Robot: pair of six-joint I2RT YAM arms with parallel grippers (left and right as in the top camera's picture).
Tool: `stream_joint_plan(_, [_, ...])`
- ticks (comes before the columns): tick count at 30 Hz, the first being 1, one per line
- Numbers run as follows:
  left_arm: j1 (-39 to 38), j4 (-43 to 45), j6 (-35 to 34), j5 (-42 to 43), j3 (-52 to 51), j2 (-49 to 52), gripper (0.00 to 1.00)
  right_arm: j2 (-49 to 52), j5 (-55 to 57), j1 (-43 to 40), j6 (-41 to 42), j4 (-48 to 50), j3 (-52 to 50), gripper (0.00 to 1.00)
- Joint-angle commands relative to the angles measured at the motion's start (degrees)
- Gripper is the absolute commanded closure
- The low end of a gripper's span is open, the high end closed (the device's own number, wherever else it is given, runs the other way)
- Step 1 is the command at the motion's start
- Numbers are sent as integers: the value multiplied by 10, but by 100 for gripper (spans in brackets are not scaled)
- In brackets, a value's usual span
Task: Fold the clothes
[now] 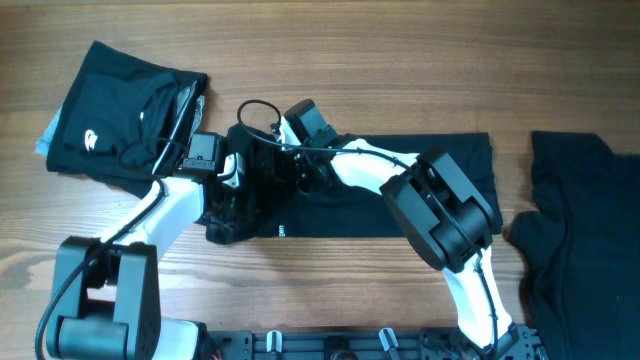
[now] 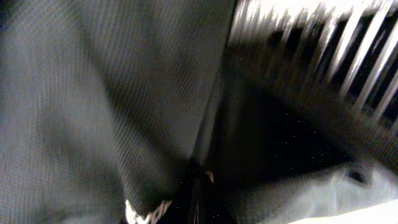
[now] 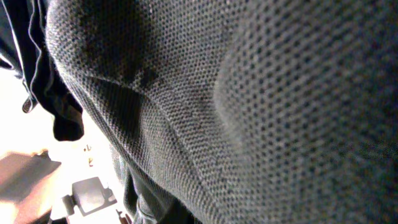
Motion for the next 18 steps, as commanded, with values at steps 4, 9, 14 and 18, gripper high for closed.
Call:
stream_joint_plan(4, [-5, -62, 1, 15, -9, -32, 96, 43, 43, 7, 2, -19, -18, 96])
stream_joint_plan(9, [-3, -103, 2, 12, -8, -50, 96, 43, 43, 7, 2, -19, -18, 96])
stream_joint_plan(14, [50, -82, 2, -57, 7, -123, 96, 43, 41, 7, 2, -19, -18, 96])
stream_joint_plan(18, [87, -31, 3, -61, 3, -119, 96, 43, 41, 7, 3, -19, -18, 96])
